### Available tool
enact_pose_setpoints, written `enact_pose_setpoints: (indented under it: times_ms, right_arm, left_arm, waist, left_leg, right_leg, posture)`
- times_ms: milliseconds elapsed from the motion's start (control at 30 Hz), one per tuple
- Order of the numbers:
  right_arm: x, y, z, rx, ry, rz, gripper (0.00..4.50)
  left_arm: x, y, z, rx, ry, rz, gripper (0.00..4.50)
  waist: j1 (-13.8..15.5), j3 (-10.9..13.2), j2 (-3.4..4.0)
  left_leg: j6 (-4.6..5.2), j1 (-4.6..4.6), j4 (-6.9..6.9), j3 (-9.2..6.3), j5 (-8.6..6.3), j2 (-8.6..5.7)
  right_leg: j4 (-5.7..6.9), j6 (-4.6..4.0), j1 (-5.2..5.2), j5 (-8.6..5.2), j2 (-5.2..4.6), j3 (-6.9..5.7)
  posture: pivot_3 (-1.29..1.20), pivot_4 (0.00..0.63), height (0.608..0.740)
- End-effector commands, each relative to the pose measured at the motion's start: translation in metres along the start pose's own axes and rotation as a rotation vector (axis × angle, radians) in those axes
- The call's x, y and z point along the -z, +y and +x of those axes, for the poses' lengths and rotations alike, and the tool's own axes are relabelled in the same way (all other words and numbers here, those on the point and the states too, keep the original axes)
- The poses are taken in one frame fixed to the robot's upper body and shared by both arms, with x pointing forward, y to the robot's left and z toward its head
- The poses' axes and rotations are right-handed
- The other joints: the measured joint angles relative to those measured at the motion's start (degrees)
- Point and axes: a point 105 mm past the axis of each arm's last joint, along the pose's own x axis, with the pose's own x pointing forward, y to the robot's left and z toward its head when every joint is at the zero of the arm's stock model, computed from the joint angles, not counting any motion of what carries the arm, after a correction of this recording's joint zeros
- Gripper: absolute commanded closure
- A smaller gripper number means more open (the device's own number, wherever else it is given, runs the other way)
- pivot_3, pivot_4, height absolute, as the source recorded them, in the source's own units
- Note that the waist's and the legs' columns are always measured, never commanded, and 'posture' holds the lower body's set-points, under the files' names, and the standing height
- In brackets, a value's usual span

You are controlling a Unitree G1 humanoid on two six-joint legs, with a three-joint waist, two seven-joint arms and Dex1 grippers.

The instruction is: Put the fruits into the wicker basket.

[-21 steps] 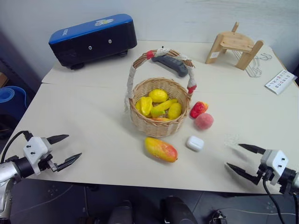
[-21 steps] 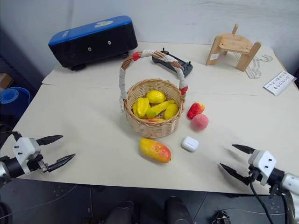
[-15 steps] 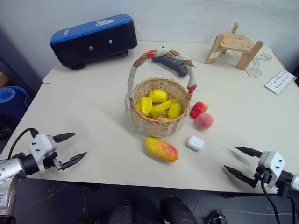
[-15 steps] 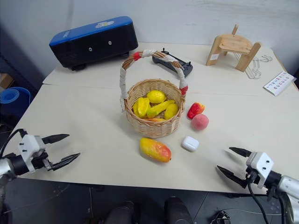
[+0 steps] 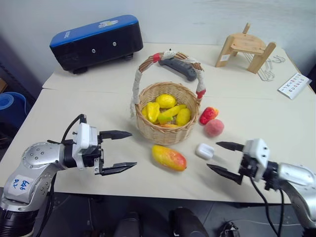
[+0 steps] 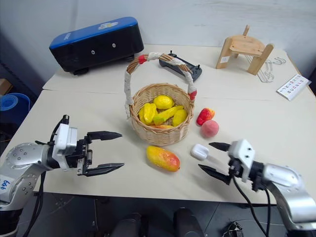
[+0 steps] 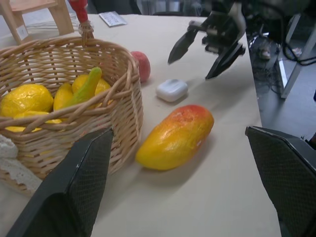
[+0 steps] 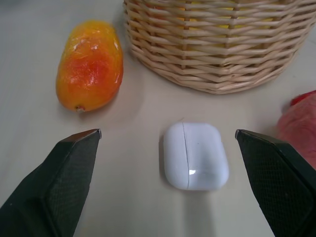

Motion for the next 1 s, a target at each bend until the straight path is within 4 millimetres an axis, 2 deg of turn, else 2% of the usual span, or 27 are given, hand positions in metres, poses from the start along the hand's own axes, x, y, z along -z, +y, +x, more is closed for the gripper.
enact_pose_setpoints:
  times_ms: [33,233,333,467,500,667,733,800,900,1000]
  right_arm:
    - [0.008,-0.010,0.012,0.027,0.011,-0.027,0.00]
    - [0.032,-0.014,0.038,0.002,0.074,0.024,0.00]
    - [0.032,-0.009,0.041,-0.041,0.077,0.078,0.56]
    - [0.023,-0.007,0.029,-0.057,0.017,0.085,1.89]
    - [0.024,-0.008,0.022,-0.048,0.010,0.096,2.16]
    - [0.030,-0.027,-0.028,0.118,-0.044,0.215,2.13]
    - [0.032,-0.038,-0.051,0.206,-0.040,0.232,2.13]
    - [0.034,-0.063,-0.088,0.377,-0.042,0.243,2.13]
    - [0.053,-0.098,-0.136,0.620,0.023,0.221,2.13]
    - [0.078,-0.116,-0.151,0.707,0.130,0.196,2.13]
  left_arm:
    - [-0.003,-0.012,0.005,0.060,-0.009,0.003,0.02]
    - [-0.001,-0.011,0.009,0.069,-0.001,0.001,0.02]
    - [-0.003,-0.010,0.008,0.060,0.002,0.006,0.00]
    - [-0.003,-0.007,0.006,0.052,0.011,0.017,0.00]
    - [-0.004,-0.006,0.006,0.050,0.007,0.019,0.00]
    - [-0.004,-0.016,0.020,0.091,-0.033,0.031,0.00]
    - [-0.003,-0.017,0.022,0.094,-0.046,0.019,0.00]
    - [-0.004,-0.016,0.024,0.091,-0.059,0.016,0.00]
    - [-0.012,-0.012,0.027,0.072,-0.102,0.010,0.00]
    - [-0.015,-0.008,0.030,0.070,-0.112,0.017,0.00]
  waist:
    - [0.0,0.0,-0.01]
    - [0.1,0.0,0.00]
    - [0.0,0.0,-0.02]
    - [0.1,0.0,-0.02]
    - [0.1,0.0,-0.02]
    - [1.6,0.0,0.00]
    - [1.5,0.0,0.00]
    - [1.4,0.0,0.00]
    - [1.4,0.0,0.00]
    - [1.1,0.0,0.00]
  left_leg:
    - [0.01,-0.02,0.00,0.00,0.00,0.00]
    - [0.02,-0.08,0.15,-0.04,-0.01,0.00]
    - [0.03,-0.07,0.20,-0.05,-0.02,0.00]
    - [0.03,-0.08,0.22,-0.06,-0.02,0.00]
    - [0.04,-0.08,0.21,-0.07,-0.02,0.00]
    - [0.11,-0.17,0.27,-0.09,-0.07,0.00]
    - [0.16,-0.20,0.36,-0.08,-0.09,-0.01]
    - [0.17,-0.21,0.41,-0.07,-0.10,-0.01]
    - [0.17,-0.19,0.44,-0.06,-0.10,-0.01]
    - [0.17,-0.13,0.45,0.03,-0.10,-0.01]
  right_leg:
    - [-0.02,0.00,0.00,0.00,0.00,0.00]
    - [0.00,0.00,-0.02,0.00,0.00,-0.01]
    - [0.03,0.00,0.01,0.00,0.00,-0.01]
    - [0.05,0.00,0.02,0.00,0.00,-0.02]
    - [0.04,0.00,0.02,0.00,0.00,-0.03]
    - [-0.02,0.02,0.03,0.01,-0.01,-0.03]
    - [-0.06,0.06,0.06,0.03,-0.02,0.01]
    - [-0.06,0.06,0.08,0.03,-0.01,0.01]
    - [-0.05,0.06,0.10,0.03,0.01,0.03]
    - [-0.06,0.06,0.13,0.03,0.07,0.13]
  posture:
    - [0.00,0.150,0.740]
    - [0.00,0.150,0.740]
    - [0.00,0.150,0.740]
    - [0.00,0.150,0.740]
    - [0.00,0.150,0.740]
    - [0.00,0.150,0.740]
    - [0.00,0.150,0.740]
    - [0.00,0.150,0.740]
    - [0.00,0.150,0.740]
    - [0.00,0.150,0.740]
